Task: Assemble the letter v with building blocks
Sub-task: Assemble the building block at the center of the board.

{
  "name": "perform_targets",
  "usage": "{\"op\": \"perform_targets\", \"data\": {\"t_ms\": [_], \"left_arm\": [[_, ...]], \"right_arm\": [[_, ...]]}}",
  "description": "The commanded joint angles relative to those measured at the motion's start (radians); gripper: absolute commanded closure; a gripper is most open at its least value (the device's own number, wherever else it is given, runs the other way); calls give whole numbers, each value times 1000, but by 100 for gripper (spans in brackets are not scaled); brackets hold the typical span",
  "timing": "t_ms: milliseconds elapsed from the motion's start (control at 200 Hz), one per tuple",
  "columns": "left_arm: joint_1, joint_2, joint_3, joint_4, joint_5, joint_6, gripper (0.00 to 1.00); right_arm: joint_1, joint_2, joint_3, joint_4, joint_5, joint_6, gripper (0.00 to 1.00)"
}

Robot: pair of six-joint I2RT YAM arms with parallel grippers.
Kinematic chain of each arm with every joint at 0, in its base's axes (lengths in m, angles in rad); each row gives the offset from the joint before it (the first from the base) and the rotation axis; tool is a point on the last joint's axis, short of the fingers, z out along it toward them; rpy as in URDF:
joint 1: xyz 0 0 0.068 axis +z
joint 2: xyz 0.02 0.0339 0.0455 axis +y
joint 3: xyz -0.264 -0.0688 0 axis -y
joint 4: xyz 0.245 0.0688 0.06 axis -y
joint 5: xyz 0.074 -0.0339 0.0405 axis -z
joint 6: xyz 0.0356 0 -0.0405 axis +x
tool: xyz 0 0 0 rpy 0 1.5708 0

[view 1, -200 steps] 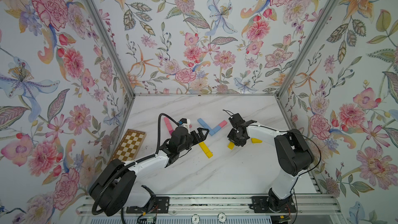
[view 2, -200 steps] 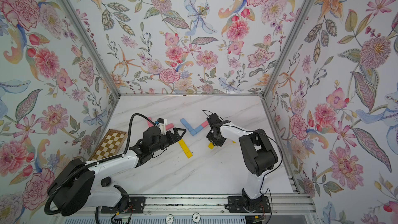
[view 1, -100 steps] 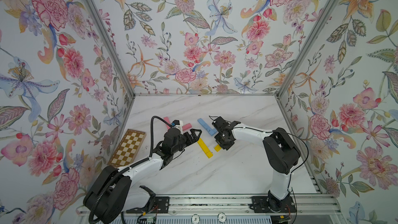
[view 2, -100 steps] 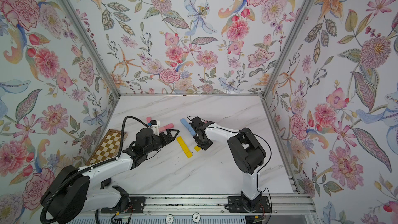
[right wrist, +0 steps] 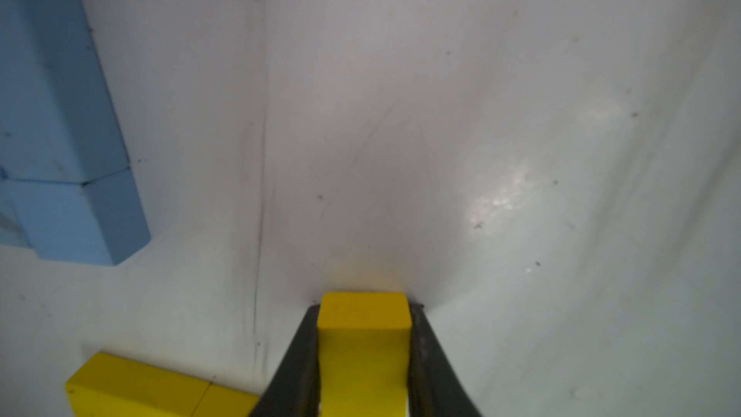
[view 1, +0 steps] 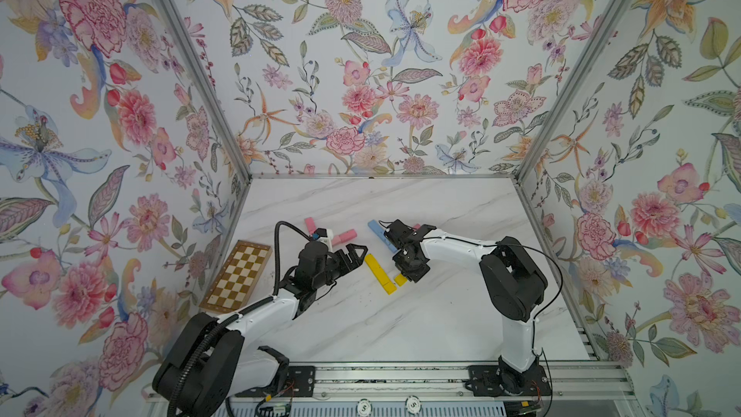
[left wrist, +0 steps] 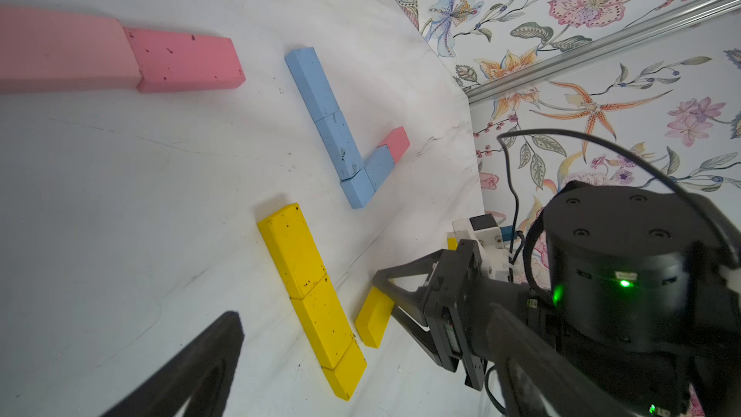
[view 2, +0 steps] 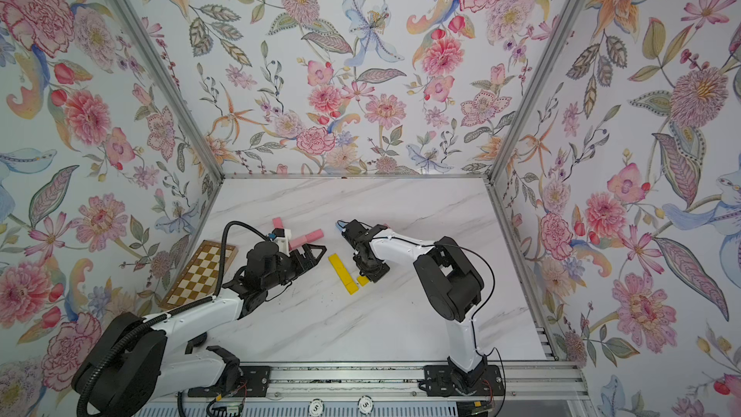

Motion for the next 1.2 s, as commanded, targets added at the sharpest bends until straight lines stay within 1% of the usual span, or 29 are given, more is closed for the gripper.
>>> {"op": "perform_targets", "data": {"t_ms": [0,220,641,871,1196], "left_arm": [[12,-24,-13,-3,22,23,1],[18,-16,-11,-1,32,27,1],[23,-16,-18,-1,37,27,1],[24,-17,-16,-2,38,27,1],[24,-22,-19,-6,37,28,1]], "right_arm": [[13,61,-7,-98,-15,32,87],[19,87,26,-126,-29,48,87],[24,106,32,-127,-79,76,79],[25,106,30,-126,-89,90,77],[27,102,19,-127,-97,106,69]]}}
